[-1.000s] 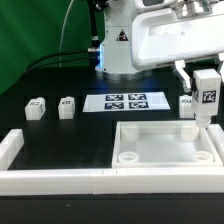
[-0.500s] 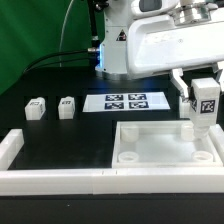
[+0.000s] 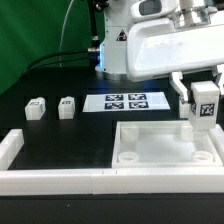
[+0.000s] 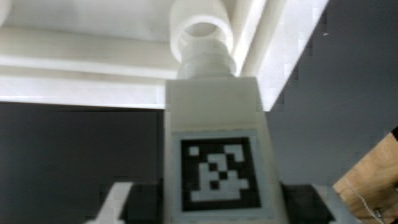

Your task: Assemble one leg

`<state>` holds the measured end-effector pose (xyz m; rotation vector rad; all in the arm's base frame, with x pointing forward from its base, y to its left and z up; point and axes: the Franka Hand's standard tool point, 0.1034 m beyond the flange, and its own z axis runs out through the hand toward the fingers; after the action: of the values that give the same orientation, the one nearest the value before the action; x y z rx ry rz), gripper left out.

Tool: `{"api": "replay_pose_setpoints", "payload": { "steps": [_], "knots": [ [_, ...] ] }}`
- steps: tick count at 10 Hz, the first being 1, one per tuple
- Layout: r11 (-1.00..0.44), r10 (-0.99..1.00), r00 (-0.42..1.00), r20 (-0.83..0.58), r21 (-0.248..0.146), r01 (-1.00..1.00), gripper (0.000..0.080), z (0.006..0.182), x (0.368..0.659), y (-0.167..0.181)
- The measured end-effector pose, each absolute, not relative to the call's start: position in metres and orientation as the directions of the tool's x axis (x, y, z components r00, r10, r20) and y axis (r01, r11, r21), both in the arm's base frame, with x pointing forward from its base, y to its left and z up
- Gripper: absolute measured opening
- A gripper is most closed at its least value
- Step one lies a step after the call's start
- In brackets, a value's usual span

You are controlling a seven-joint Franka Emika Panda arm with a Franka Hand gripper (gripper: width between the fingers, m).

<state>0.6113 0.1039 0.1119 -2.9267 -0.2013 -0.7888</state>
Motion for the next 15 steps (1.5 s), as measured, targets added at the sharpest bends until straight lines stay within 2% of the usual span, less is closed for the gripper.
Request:
{"api": "replay_pose_setpoints", "payload": {
  "steps": [5,15],
  "knots": [
    [-0.986,0.096,0.857,0.507,-0.070,0.151,0.0294,0.106,0.626,0.103],
    [-0.987,0.091,0.866,0.492,-0.072,0.144,0.0294,0.080,0.618,0.102]
  ]
}}
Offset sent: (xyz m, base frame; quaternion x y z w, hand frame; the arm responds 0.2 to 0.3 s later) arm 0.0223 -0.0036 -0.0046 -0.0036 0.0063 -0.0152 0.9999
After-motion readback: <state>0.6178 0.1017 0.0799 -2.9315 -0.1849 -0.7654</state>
